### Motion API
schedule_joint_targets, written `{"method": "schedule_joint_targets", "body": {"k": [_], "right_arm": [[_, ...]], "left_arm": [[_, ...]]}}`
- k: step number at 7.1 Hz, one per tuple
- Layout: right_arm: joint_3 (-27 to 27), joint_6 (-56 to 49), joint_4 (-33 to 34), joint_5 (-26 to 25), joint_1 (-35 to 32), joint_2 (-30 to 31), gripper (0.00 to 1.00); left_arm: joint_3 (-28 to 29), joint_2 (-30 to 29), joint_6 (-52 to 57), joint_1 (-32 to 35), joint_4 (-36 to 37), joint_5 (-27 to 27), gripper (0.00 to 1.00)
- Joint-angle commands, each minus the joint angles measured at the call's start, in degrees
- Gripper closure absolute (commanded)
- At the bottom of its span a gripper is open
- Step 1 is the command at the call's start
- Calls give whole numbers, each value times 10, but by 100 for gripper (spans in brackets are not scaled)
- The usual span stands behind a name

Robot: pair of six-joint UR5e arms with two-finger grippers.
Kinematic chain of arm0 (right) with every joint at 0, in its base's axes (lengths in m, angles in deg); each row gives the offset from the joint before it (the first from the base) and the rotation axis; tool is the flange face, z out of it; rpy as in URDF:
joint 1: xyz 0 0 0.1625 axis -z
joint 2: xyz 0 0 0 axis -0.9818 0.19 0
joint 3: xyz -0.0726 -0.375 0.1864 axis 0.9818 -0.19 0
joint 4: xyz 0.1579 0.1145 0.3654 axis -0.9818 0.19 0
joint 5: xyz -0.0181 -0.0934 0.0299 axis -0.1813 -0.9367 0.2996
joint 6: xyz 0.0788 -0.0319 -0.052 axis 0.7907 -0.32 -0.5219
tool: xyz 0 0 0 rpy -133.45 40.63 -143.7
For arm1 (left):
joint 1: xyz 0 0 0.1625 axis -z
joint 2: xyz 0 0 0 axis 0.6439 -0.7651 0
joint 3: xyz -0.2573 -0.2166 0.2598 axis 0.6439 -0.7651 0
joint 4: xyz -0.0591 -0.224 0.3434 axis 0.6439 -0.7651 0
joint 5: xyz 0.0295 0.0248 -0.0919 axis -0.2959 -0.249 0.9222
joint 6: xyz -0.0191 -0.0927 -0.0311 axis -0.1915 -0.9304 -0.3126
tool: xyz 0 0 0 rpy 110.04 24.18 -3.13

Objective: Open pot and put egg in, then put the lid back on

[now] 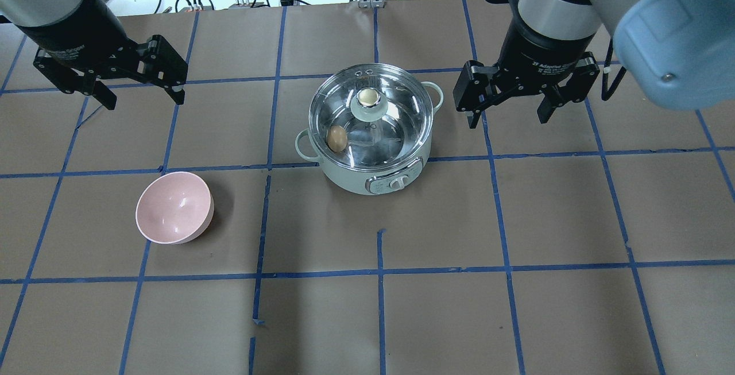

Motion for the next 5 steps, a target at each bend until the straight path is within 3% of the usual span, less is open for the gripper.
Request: {"method": "schedule_joint_targets", "body": {"k": [1,5], "right_arm": [[0,-2,-3,2,2,0,0],[0,-1,-1,2,-1,1,0]], "left_arm": [[-1,0,0,0,0,0,0],[-12,-1,-3,3,1,0,0]]}}
